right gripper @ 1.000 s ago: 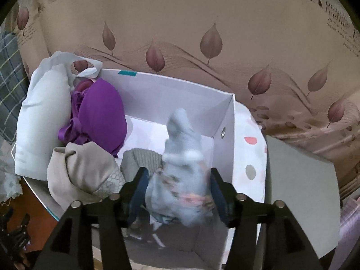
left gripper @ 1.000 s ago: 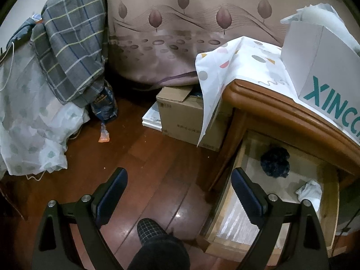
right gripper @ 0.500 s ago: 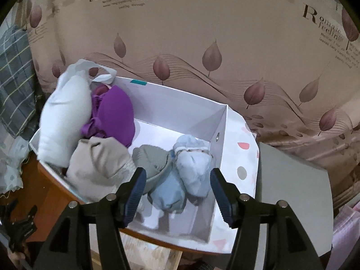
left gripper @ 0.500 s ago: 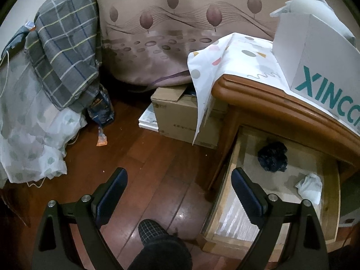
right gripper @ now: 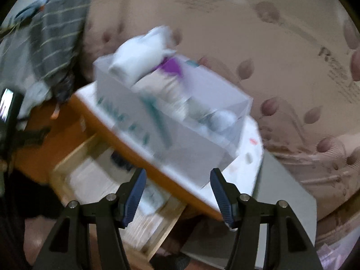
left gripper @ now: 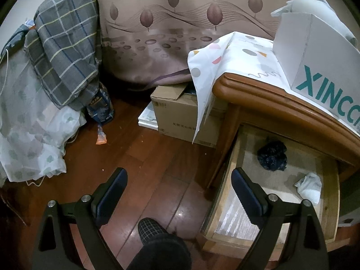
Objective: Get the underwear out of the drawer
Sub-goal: 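Move the right tool back down into the drawer, then grasp the white folded underwear with the right tool and lift it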
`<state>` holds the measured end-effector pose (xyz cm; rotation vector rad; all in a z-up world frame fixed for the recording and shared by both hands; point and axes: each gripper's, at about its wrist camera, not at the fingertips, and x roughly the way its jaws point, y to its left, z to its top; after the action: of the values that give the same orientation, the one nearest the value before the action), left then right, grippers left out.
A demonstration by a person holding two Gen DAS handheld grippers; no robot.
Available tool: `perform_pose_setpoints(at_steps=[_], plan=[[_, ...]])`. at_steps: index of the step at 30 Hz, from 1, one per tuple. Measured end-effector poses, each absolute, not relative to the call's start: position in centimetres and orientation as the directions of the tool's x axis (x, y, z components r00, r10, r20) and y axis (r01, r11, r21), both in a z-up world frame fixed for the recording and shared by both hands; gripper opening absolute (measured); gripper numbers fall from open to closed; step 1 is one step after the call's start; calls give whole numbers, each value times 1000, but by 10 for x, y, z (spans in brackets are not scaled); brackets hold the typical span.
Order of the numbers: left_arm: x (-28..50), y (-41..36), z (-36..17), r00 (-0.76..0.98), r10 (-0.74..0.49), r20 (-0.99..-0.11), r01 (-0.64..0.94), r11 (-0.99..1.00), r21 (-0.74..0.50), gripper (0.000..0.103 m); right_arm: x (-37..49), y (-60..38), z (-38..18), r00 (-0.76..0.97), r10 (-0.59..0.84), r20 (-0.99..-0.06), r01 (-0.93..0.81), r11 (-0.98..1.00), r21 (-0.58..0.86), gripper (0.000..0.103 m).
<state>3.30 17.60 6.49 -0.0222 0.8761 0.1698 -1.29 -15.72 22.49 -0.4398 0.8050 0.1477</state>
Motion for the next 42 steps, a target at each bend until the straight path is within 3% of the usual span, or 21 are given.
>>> perform_pose_setpoints(at_steps=[12, 23, 42], plan=[[36, 179, 61, 615, 118, -780, -162, 987, 21, 92, -12, -126, 96, 482, 67, -874, -530, 817, -229, 60], [42, 180, 54, 584, 92, -807, -148, 989, 5, 92, 38, -118, -4, 406, -68, -911, -613, 719, -327, 59], [50, 178, 49, 559, 80, -825, -137, 991, 3, 92, 81, -122, -69, 361, -84, -929, -650, 692, -315, 61]])
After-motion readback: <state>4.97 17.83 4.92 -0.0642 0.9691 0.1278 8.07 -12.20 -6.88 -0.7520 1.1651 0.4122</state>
